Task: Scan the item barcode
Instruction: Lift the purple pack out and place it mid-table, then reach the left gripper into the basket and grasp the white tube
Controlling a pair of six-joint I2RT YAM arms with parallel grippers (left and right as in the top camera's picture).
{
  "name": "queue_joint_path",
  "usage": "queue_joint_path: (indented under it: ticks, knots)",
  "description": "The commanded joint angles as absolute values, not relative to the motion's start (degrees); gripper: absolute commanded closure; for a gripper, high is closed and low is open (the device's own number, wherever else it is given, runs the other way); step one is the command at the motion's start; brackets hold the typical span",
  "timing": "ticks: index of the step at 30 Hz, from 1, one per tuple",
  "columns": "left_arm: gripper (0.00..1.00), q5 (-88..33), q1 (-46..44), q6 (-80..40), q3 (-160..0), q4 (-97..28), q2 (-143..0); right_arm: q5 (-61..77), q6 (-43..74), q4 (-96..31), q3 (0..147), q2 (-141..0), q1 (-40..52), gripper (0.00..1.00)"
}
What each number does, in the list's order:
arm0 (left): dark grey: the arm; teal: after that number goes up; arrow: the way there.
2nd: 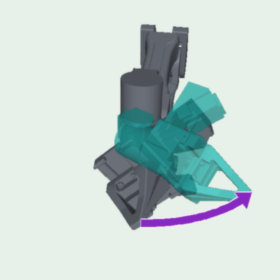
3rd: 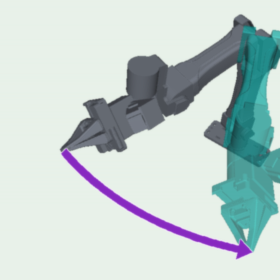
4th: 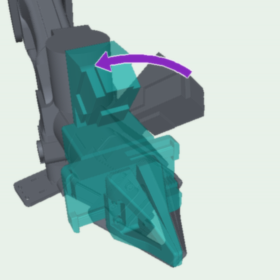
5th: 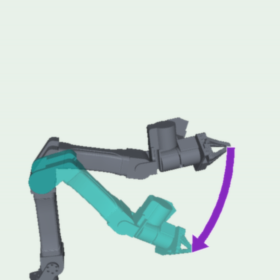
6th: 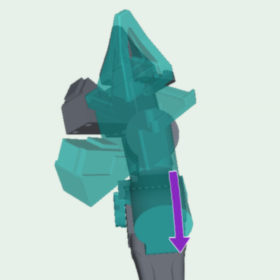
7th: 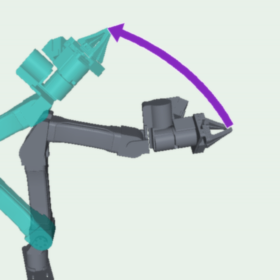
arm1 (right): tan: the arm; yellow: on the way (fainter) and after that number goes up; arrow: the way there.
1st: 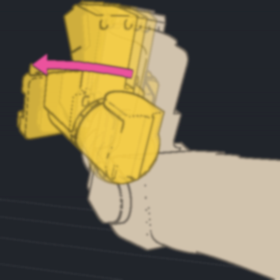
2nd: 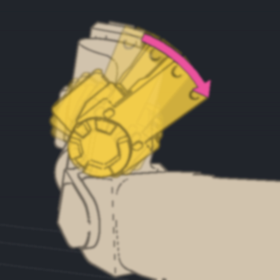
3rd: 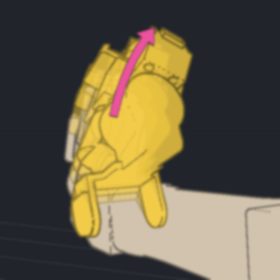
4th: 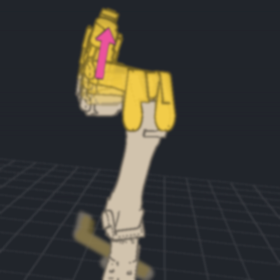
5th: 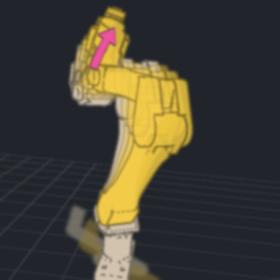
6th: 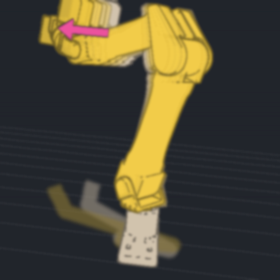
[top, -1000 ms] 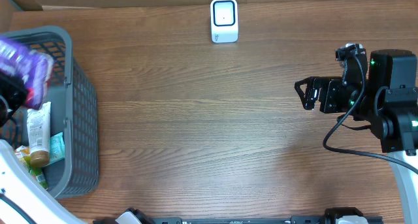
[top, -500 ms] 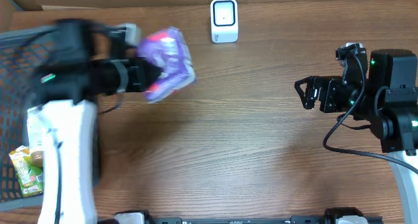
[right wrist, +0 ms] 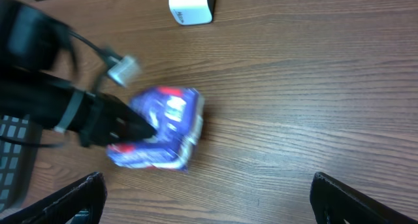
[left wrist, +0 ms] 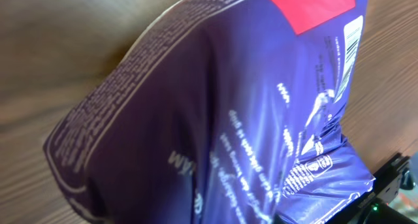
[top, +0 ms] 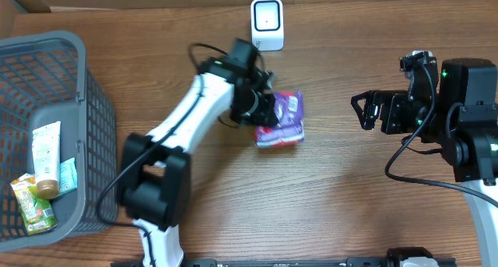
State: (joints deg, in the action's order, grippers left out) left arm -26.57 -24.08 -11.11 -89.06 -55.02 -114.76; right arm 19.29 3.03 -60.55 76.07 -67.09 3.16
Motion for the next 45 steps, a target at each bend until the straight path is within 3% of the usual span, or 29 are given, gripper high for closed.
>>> queue_joint_path:
  ticks: [1, 2, 4, 12, 22, 28, 34, 37, 45]
  knots:
    - [0.62, -26.3, -25.7, -16.5, -88.9, -54.7, -118.0, 19.6, 3.2, -60.0, 77.3, -67.0, 3.5, 0.0]
    - [0.51, -26.3, -25.8, -16.8, -88.9, -54.6, -118.7, 19.6, 3.2, -59.9, 77.3, -67.1, 3.5, 0.0]
    - [0.39, -26.3, -25.5, -17.2, -88.9, -54.6, -118.8, 19.6, 3.2, -59.7, 77.3, -67.2, 3.5, 0.0]
    - [0.37, -18.0, -18.6, -15.8, -103.3, -69.9, -114.5, 19.6, 3.2, -59.9, 77.3, -68.2, 3.5, 0.0]
    - [0.34, -3.6, -5.7, -18.0, -121.0, -86.8, -96.6, 19.6, 3.2, -59.9, 77.3, -68.4, 3.5, 0.0]
    - [0.18, 4.7, 9.8, -19.9, -121.0, -93.7, -87.2, 19.6, 3.2, -59.9, 77.3, -68.4, 3.5, 0.0]
    - [0.0, 4.6, 30.4, -17.3, -121.0, -94.0, -85.1, 19.6, 3.2, -60.2, 77.3, -68.4, 3.5, 0.0]
    - [0.0, 4.4, 38.2, -13.7, -121.0, -91.2, -86.8, 19.6, 3.2, -61.0, 77.3, -68.4, 3.5, 0.0]
    - [0.03, 6.0, 41.8, -6.2, -121.0, -89.1, -97.4, 19.6, 3.2, -61.1, 77.3, -68.4, 3.5, 0.0]
